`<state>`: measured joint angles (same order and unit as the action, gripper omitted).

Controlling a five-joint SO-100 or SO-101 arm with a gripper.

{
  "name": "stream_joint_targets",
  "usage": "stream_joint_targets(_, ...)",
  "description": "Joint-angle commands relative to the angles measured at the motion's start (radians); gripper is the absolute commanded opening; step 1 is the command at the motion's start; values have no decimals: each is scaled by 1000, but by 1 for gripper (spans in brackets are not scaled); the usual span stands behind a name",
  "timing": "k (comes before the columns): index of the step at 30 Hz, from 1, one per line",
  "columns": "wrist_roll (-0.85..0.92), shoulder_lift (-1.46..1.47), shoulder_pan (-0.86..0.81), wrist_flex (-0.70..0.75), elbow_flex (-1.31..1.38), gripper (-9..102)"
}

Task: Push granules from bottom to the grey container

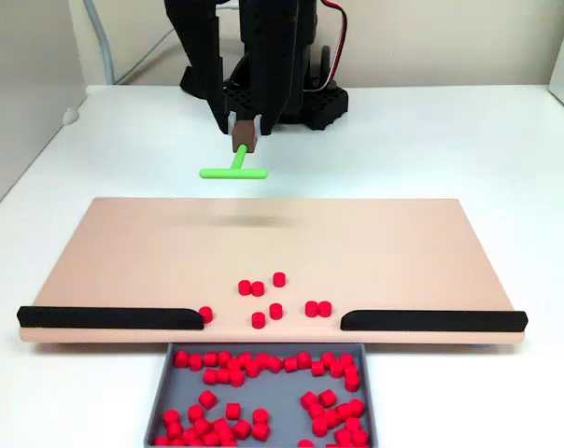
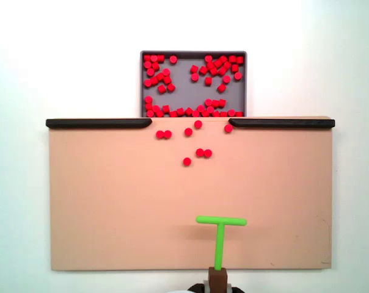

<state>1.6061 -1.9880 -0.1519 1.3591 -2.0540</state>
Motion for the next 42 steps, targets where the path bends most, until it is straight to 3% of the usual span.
stream_joint_targets(1,-114,-17,212,-11,20,0)
stream_joint_targets(42,-86,-31,190,-11,11,0)
